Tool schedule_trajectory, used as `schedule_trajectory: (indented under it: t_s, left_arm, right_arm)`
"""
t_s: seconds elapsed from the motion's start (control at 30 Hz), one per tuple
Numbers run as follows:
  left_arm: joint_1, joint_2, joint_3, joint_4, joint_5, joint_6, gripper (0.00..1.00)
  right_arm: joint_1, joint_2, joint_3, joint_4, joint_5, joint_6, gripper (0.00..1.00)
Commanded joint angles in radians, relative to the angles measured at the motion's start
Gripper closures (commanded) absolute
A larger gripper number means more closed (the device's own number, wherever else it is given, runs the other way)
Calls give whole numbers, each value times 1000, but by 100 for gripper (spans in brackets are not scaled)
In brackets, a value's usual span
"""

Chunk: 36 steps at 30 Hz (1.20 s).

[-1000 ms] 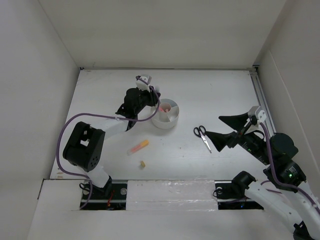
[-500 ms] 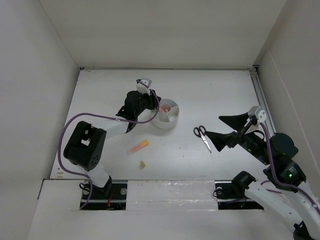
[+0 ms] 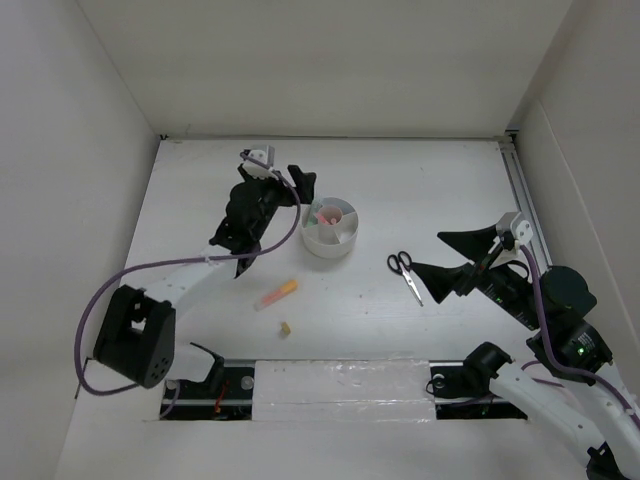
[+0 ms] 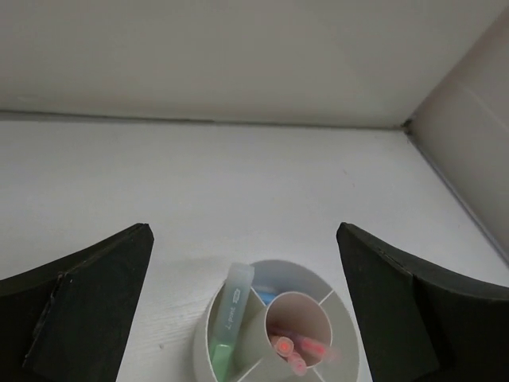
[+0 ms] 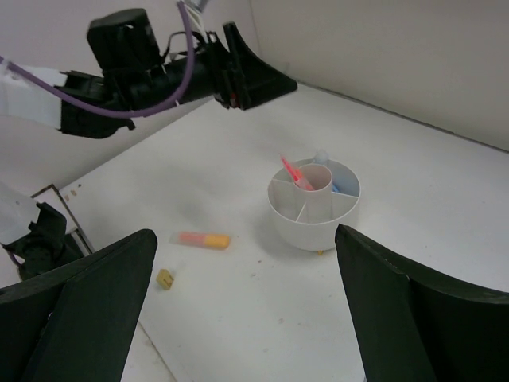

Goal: Sort the stationery into containers
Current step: Place the stationery into the container, then grab a piece of stationery with the left arm

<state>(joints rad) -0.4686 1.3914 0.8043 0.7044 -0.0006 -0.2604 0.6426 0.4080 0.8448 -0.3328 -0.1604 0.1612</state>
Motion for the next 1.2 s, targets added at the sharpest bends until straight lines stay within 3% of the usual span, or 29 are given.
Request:
schedule_trajectory:
  t_s: [0.0,0.07,0.13,0.27,0.4,0.47,0.53,0.63,0.7,0.8,1.03,1.17]
  left_arm:
    - [-2,-121,13,-75,-215,-100,0]
    - [7,-158,26,-207,-344,-150,0]
    - [45,-205,26,-310,-387,-216,0]
    - [56,-308,26,-677,-487,-427,0]
    - [56,-449,-4,-828,-264,-477,0]
    - [56,-477,41,-885,-150,-369,0]
    - [47,-439,162,-1055,-37,-301,0]
    - [-8,-341,287,-1269,25,-156,0]
    - [-8,-321,297,-1328,42,-49,0]
    - [-33,-321,296,-1375,-130,-33,0]
    - [-33,-183,280,-1362,-49,4,0]
    - [-97,-97,257,-1352,20,18,0]
  right_arm:
    - [6,5,20,37,7,-9,0]
    - [6,5,20,37,7,-9,0]
    - [6,5,20,37,-2,-9,0]
    - [6,-5,11,46,-11,12,0]
    - [6,26,57,11,47,67,0]
    - [6,47,120,-12,59,78,0]
    - [6,48,154,-23,59,78,0]
    - [6,28,197,-54,88,78,0]
    - [6,18,215,-74,88,67,0]
    - [6,-1,224,-94,78,57,0]
    - [6,-23,203,-106,30,46,0]
    - [6,-44,162,-63,-11,37,0]
